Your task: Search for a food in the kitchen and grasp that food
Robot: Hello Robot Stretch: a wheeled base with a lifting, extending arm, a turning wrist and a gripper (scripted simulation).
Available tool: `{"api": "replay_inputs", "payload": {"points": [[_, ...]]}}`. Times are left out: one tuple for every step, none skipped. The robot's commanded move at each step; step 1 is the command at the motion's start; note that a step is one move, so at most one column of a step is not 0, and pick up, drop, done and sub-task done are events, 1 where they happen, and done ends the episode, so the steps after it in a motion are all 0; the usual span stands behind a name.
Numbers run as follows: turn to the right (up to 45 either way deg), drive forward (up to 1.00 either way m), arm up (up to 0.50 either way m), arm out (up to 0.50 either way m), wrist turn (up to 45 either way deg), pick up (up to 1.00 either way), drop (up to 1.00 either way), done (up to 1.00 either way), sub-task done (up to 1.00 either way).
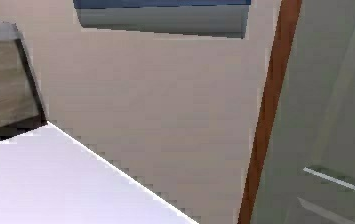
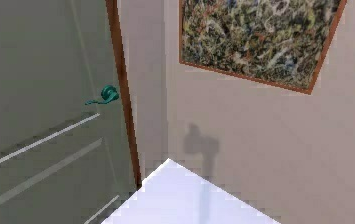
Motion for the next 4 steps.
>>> {"api": "replay_inputs", "payload": {"points": [[9.0, 0.00, 0.00, 0.00, 0.0, 0.00, 0.00, 0.00, 0.00], [0.0, 0.25, 0.00, 0.00, 0.0, 0.00, 0.00, 0.00, 0.00], [-45.0, 0.00, 0.00, 0.00, 0.0, 0.00, 0.00, 0.00, 0.00], [-15.0, 0.00, 0.00, 0.00, 0.0, 0.00, 0.00, 0.00, 0.00]]}}
